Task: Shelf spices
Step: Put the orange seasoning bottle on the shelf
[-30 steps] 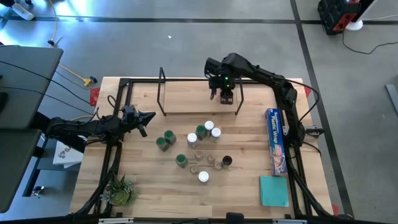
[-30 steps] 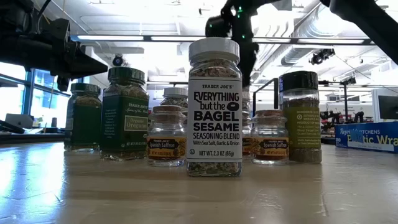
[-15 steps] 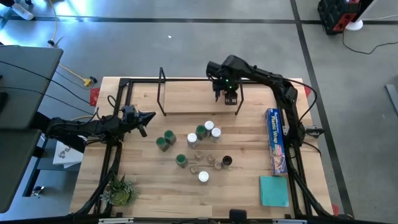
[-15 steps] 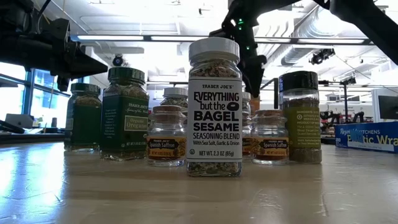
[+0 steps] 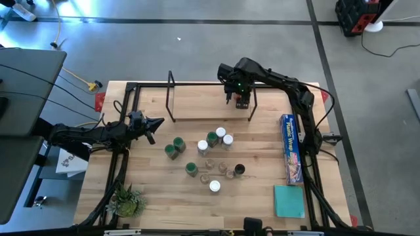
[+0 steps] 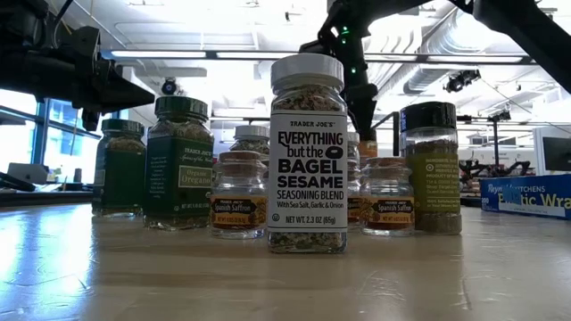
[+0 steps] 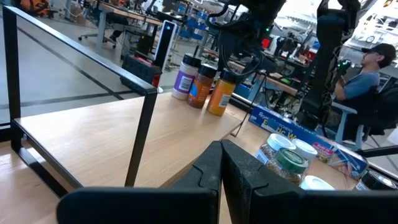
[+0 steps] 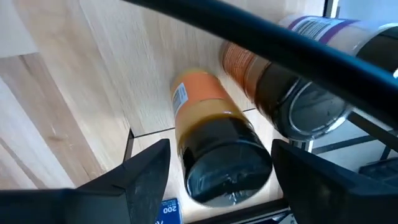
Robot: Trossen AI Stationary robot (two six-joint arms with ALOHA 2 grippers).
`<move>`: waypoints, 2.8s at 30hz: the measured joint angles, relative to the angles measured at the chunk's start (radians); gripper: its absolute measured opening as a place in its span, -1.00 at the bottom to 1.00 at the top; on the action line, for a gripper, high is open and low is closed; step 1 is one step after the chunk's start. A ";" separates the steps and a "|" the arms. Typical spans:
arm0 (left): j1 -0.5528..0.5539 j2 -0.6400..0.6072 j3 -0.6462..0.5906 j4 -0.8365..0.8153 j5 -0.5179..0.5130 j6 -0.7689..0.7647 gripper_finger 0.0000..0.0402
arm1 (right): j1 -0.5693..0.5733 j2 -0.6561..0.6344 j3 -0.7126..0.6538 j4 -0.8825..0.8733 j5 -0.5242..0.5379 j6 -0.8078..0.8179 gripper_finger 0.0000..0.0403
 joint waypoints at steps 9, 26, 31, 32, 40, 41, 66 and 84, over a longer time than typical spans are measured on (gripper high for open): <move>0.000 0.000 0.000 0.000 0.000 0.000 -0.97 | -0.005 0.000 0.175 -0.019 -0.119 0.025 0.35; 0.000 0.000 0.000 0.000 0.000 0.000 -0.97 | -0.123 -0.021 0.209 -0.020 -0.200 0.092 -0.94; 0.000 0.000 0.000 0.000 0.000 0.000 -0.97 | -0.123 -0.019 0.183 -0.016 -0.248 0.045 -0.98; 0.000 0.000 0.000 0.000 0.000 0.000 -0.97 | -0.122 -0.021 0.163 -0.019 -0.261 0.036 -0.99; 0.000 0.000 0.000 0.000 0.000 0.000 -0.97 | -0.121 -0.124 -0.026 -0.008 -0.258 0.012 -1.00; 0.000 0.000 0.000 0.000 0.000 0.000 -0.97 | -0.123 -0.134 -0.047 0.005 -0.257 0.011 -1.00; 0.000 0.000 0.000 0.000 0.000 0.000 -0.97 | -0.128 -0.143 -0.149 0.131 -0.300 0.045 -1.00; 0.000 0.000 0.000 0.000 0.000 0.000 -0.97 | -0.127 -0.143 -0.150 0.148 -0.306 0.058 -1.00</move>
